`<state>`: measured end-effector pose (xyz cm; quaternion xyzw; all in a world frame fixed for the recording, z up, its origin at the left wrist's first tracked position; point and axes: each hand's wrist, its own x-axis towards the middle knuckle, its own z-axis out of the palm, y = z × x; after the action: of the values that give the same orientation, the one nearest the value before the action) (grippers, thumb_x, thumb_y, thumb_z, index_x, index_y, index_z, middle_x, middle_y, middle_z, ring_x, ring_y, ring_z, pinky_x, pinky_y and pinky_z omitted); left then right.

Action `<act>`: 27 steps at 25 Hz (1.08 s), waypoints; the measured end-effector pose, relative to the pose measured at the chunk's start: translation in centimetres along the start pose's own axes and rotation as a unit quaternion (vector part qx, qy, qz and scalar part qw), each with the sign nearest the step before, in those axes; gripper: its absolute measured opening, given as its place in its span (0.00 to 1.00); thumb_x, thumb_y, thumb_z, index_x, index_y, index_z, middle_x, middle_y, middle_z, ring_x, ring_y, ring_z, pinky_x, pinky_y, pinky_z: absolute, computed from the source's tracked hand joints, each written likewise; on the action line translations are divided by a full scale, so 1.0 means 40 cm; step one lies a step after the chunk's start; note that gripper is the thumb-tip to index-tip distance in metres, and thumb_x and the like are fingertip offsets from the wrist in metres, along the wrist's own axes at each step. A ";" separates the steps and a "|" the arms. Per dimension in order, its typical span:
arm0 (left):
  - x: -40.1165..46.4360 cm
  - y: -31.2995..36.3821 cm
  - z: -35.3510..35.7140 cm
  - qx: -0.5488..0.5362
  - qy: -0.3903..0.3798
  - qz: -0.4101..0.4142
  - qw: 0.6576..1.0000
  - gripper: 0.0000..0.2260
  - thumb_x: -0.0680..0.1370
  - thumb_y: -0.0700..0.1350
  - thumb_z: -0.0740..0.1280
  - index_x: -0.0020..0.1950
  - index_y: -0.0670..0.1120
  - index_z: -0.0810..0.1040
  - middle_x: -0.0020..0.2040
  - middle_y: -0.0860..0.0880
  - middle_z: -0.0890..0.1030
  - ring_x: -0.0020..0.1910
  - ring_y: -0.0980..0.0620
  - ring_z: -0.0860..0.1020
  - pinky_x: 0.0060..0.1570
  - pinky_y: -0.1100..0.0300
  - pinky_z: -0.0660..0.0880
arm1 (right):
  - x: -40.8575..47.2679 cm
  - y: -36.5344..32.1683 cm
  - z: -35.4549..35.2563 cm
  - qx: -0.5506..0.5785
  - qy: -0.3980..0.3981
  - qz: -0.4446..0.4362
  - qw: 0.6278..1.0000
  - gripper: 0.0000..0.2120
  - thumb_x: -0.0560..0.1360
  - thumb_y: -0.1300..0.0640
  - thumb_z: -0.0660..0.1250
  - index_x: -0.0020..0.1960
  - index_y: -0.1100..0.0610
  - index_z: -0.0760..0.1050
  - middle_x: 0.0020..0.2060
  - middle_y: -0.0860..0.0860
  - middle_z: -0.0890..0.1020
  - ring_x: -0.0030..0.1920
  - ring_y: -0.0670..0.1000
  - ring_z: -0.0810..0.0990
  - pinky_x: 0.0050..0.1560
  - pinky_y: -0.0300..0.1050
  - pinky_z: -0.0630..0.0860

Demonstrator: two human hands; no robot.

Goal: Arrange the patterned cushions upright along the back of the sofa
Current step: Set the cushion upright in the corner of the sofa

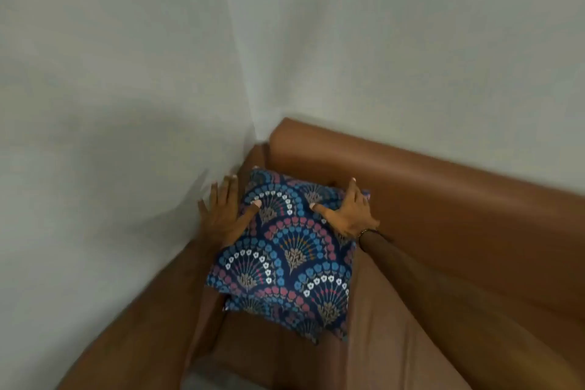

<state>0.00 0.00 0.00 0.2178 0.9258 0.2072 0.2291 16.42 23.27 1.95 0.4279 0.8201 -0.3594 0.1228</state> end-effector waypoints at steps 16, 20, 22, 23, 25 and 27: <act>-0.129 0.338 0.126 -0.439 -0.108 -0.067 0.890 0.39 0.69 0.46 0.83 0.77 0.55 0.71 0.68 0.51 0.83 0.63 0.47 0.83 0.63 0.44 0.81 | -0.060 0.387 -0.248 0.476 -0.021 0.092 0.874 0.43 0.65 0.62 0.85 0.72 0.54 0.65 0.64 0.52 0.80 0.60 0.57 0.83 0.57 0.57 0.82; -0.156 0.593 0.360 -0.378 -0.155 0.029 0.912 0.46 0.70 0.37 0.82 0.81 0.55 0.62 0.68 0.58 0.77 0.65 0.59 0.78 0.64 0.53 0.79 | -0.073 0.689 -0.395 0.473 0.050 0.101 0.874 0.50 0.62 0.68 0.85 0.77 0.53 0.62 0.69 0.54 0.79 0.66 0.58 0.81 0.61 0.61 0.81; -0.186 0.705 0.509 -0.350 -0.174 0.044 0.919 0.48 0.69 0.36 0.83 0.81 0.54 0.60 0.69 0.57 0.76 0.68 0.56 0.77 0.69 0.51 0.76 | -0.083 0.859 -0.457 0.471 0.074 0.114 0.872 0.52 0.62 0.69 0.85 0.77 0.54 0.62 0.70 0.55 0.78 0.68 0.59 0.79 0.64 0.65 0.80; -0.205 0.765 0.596 -0.342 -0.184 0.046 0.920 0.48 0.68 0.36 0.83 0.80 0.54 0.60 0.71 0.55 0.75 0.70 0.54 0.76 0.71 0.49 0.75 | -0.085 0.961 -0.488 0.469 0.091 0.119 0.870 0.52 0.61 0.70 0.85 0.77 0.54 0.62 0.70 0.55 0.78 0.69 0.59 0.79 0.66 0.66 0.79; -0.236 0.865 0.755 -0.336 -0.198 0.048 0.920 0.46 0.69 0.34 0.83 0.78 0.53 0.61 0.73 0.52 0.75 0.72 0.52 0.76 0.73 0.47 0.74 | -0.082 1.144 -0.531 0.464 0.115 0.126 0.869 0.53 0.60 0.70 0.85 0.77 0.55 0.62 0.71 0.56 0.77 0.70 0.59 0.78 0.68 0.68 0.77; -0.255 0.955 0.915 -0.337 -0.211 0.048 0.916 0.44 0.70 0.33 0.81 0.77 0.52 0.62 0.71 0.53 0.77 0.69 0.58 0.78 0.71 0.51 0.77 | -0.070 1.320 -0.562 0.453 0.131 0.128 0.872 0.52 0.60 0.71 0.85 0.77 0.56 0.63 0.71 0.56 0.77 0.71 0.59 0.77 0.70 0.67 0.77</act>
<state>38.78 36.62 -7.73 0.2105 0.7194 0.4672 0.4689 62.22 57.01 -6.20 0.5813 0.5138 -0.6134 -0.1481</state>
